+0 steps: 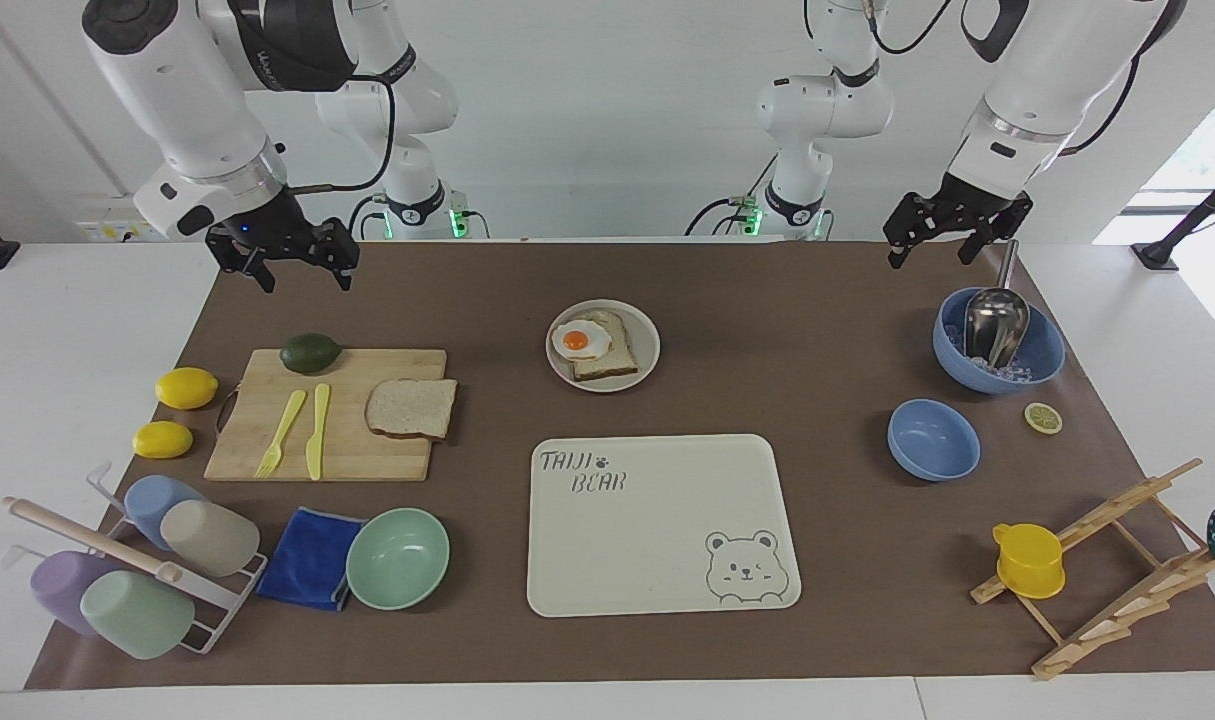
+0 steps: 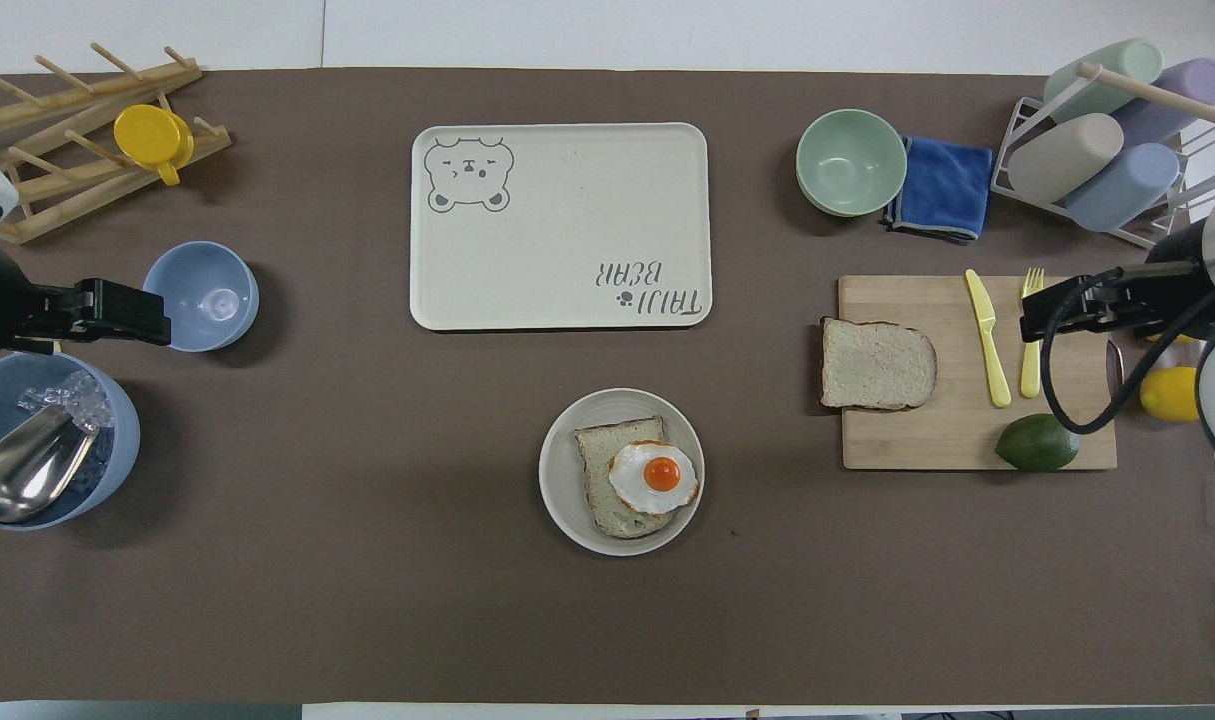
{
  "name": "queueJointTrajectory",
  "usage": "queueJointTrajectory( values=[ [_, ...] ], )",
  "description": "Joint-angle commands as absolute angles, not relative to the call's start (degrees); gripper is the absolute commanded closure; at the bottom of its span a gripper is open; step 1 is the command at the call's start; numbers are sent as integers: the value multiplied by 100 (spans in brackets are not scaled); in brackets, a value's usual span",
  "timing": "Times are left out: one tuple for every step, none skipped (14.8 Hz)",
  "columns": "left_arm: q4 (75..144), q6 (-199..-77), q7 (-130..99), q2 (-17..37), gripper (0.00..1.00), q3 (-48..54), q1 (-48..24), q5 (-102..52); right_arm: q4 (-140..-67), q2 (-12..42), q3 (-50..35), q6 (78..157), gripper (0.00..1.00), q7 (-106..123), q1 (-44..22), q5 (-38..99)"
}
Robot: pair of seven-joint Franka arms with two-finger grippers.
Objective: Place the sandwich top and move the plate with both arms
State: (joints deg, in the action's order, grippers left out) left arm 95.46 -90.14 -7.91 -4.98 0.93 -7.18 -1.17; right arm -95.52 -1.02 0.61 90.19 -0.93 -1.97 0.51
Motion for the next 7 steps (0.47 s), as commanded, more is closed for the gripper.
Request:
queueJointTrajectory(
  values=[
    [9519, -8947, -747, -483, 0, 141, -650, -79, -9422, -35, 97, 8965, 0, -26, -229, -52],
    [9519, -8947, -747, -483, 0, 141, -650, -79, -9431, -61, 97, 8965, 0, -26, -185, -35],
    [9519, -8947, -747, -483, 0, 141, -650, -79, -9448, -70, 88, 8947, 0, -44, -158, -26],
    [9519, -8947, -747, -483, 0, 141, -650, -79, -9457, -79, 79, 8947, 0, -53, -158, -18],
    [9519, -8947, -747, -483, 0, 141, -650, -79, -9448, -79, 88, 8921, 0, -61, -158, -18],
    [9519, -8947, -747, -483, 0, 141, -650, -79, -9448, -79, 88, 8912, 0, -62, -150, -9],
    [9519, -8947, -747, -483, 0, 141, -650, -79, -9448, -79, 88, 8903, 0, -53, -149, 9]
  ],
)
